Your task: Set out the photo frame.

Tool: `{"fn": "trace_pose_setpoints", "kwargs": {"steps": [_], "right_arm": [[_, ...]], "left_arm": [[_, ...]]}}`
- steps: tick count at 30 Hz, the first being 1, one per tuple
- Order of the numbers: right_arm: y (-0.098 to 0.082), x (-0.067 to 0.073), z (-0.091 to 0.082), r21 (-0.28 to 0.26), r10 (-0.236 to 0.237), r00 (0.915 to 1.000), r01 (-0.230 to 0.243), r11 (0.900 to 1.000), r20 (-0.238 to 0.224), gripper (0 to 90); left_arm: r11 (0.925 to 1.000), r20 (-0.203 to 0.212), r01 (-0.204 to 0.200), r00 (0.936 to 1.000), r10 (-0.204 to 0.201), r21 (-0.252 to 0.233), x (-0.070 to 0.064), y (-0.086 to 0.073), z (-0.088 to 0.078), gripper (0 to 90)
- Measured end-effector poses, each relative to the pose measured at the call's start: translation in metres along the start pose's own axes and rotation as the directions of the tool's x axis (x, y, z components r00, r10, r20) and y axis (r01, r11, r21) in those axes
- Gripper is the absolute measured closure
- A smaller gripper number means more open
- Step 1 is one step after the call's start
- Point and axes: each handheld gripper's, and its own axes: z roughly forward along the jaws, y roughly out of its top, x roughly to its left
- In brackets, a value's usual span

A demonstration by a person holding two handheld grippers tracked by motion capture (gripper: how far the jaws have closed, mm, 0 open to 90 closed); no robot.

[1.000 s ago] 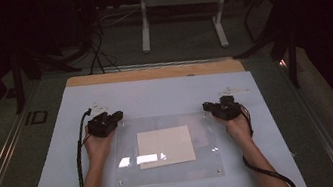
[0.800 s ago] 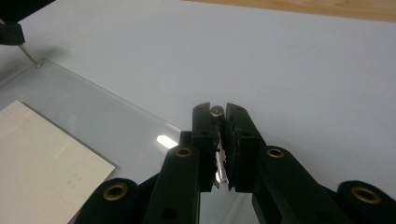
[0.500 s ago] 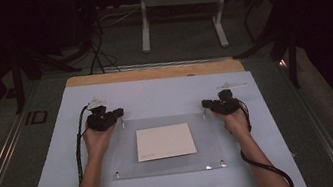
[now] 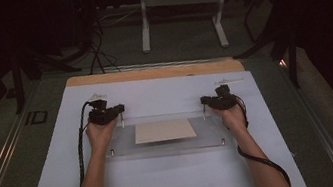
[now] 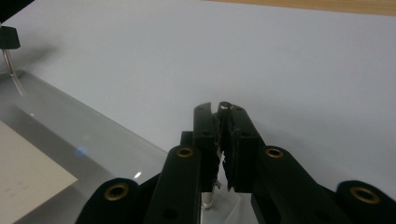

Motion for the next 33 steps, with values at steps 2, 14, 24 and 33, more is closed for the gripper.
{"fn": "trace_pose_setpoints", "kwargs": {"steps": [2, 14, 24, 33], "right_arm": [[0.001, 0.001, 0.001, 0.005, -0.01, 0.9998, 0.01, 1.0, 0.015, 79.4], [-0.01, 0.003, -0.021, -0.026, -0.112, 0.9935, 0.112, 0.993, 0.019, 58.0], [-0.025, 0.005, -0.049, -0.048, -0.187, 0.9818, 0.189, 0.981, 0.031, 53.5], [-0.039, 0.007, -0.064, -0.057, -0.255, 0.9659, 0.257, 0.965, 0.043, 52.9]], "left_arm": [[0.9999, 0.007, 0.015, 0.9999, -0.015, -0.004, 0.002, 0.0, 0.002, 85.2], [0.9976, 0.003, 0.069, 0.9976, -0.069, -0.004, 0.005, 0.001, 0.008, 85.0], [0.9969, -0.005, 0.079, 0.9969, -0.079, 0.001, 0.005, 0.003, 0.01, 84.8], [0.9965, -0.005, 0.083, 0.9965, -0.083, 0.007, 0.005, 0.004, 0.011, 84.7]]}}
